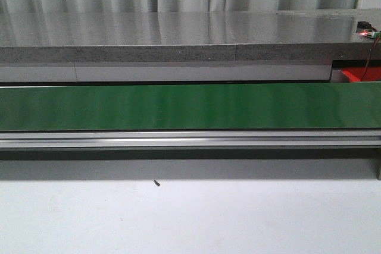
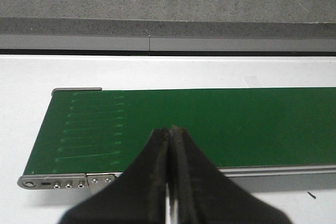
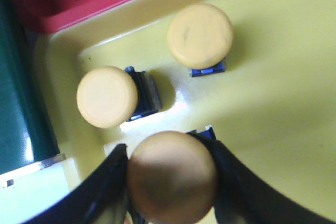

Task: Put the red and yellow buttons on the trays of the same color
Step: 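Lift the yellow button and drop it into the yellow tray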

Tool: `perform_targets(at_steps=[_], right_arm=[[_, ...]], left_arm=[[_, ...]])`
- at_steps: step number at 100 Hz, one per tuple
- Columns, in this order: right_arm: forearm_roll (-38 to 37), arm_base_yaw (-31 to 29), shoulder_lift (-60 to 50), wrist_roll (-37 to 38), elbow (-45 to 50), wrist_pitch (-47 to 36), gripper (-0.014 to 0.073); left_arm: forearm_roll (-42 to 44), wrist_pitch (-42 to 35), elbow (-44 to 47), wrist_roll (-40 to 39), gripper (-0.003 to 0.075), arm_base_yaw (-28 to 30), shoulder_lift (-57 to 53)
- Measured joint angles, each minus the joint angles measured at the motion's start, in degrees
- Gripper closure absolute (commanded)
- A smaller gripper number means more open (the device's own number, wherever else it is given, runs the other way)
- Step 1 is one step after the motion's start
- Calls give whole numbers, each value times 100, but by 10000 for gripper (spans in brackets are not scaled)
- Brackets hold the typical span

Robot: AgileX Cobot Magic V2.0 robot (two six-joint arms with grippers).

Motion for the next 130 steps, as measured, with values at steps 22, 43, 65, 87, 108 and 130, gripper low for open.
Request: perform_targets(at_steps=[22, 43, 65, 87, 108, 130], right_arm=[[-4, 0, 263, -43, 68, -150, 389], [-4, 0, 322, -129, 68, -244, 389], [-4, 0, 329, -150, 68, -286, 389], [-4, 0, 569, -153, 68, -284, 389], [-4, -8, 655, -165, 68, -272, 387], [-4, -8, 662, -165, 68, -206, 312]], left_arm=[[0, 0, 0, 0, 740, 0, 0], [0, 0, 0, 0, 740, 0, 0], [0, 0, 0, 0, 740, 0, 0], [0, 0, 0, 0, 740, 0, 0], [0, 0, 0, 0, 740, 0, 0], [0, 0, 0, 0, 740, 0, 0]])
